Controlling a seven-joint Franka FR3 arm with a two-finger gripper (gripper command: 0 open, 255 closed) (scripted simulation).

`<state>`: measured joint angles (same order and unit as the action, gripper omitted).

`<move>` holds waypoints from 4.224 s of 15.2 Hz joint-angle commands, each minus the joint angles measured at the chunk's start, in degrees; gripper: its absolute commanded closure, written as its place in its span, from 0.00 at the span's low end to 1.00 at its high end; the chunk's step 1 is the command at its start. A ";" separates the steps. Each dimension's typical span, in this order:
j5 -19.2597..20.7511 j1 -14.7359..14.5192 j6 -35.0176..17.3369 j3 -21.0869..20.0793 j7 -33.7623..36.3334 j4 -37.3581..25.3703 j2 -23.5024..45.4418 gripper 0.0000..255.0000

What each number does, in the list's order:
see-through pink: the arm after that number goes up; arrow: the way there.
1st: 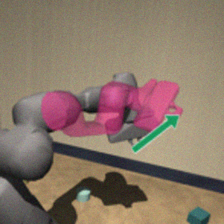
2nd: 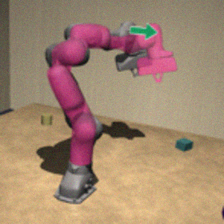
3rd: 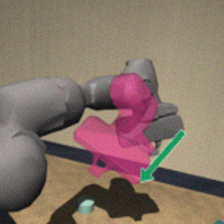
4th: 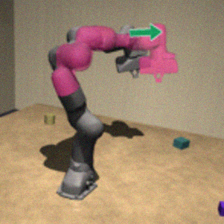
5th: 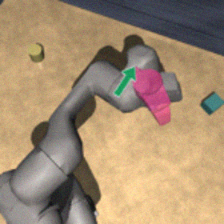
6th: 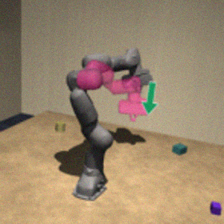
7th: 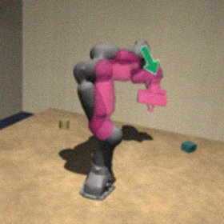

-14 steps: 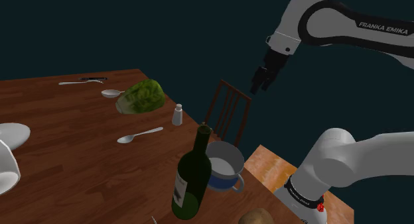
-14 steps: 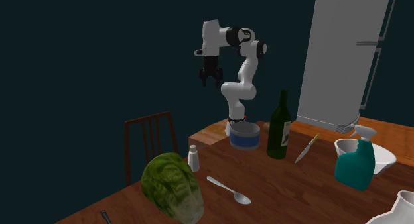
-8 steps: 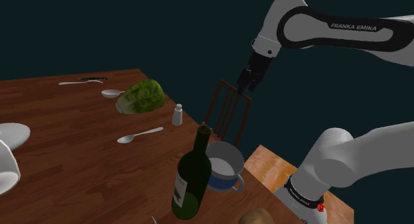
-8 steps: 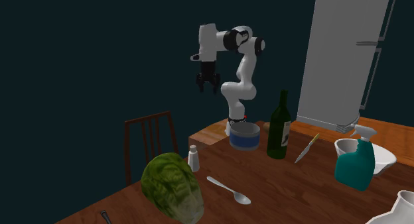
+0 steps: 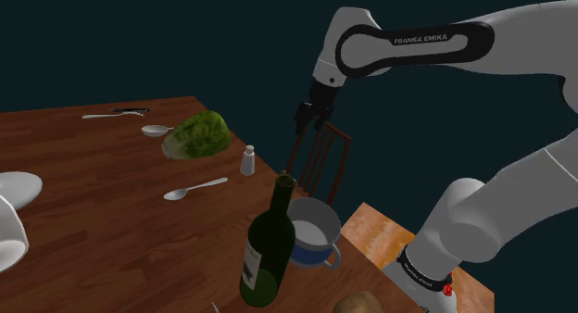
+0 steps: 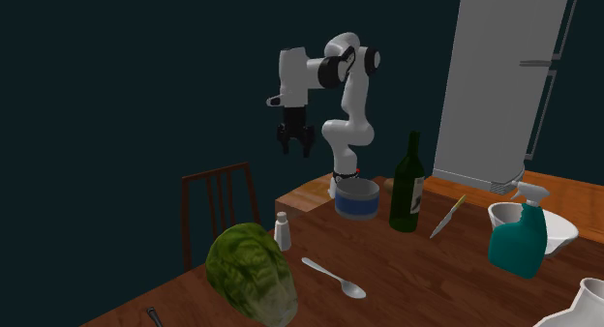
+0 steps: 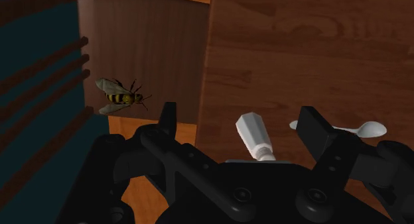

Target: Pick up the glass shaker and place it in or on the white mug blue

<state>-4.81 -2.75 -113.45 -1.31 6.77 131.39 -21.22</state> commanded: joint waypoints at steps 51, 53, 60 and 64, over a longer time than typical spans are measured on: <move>0.20 -2.85 -5.33 -3.11 4.13 -26.77 33.27 1.00; 0.22 -2.84 -3.92 -3.11 4.22 -27.73 32.82 1.00; 0.30 -2.80 1.10 -3.09 4.58 -31.52 31.58 1.00; 0.35 -2.78 4.04 -3.08 4.79 -34.01 31.13 1.00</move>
<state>-4.49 -5.49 -110.15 -4.38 11.46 98.15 9.87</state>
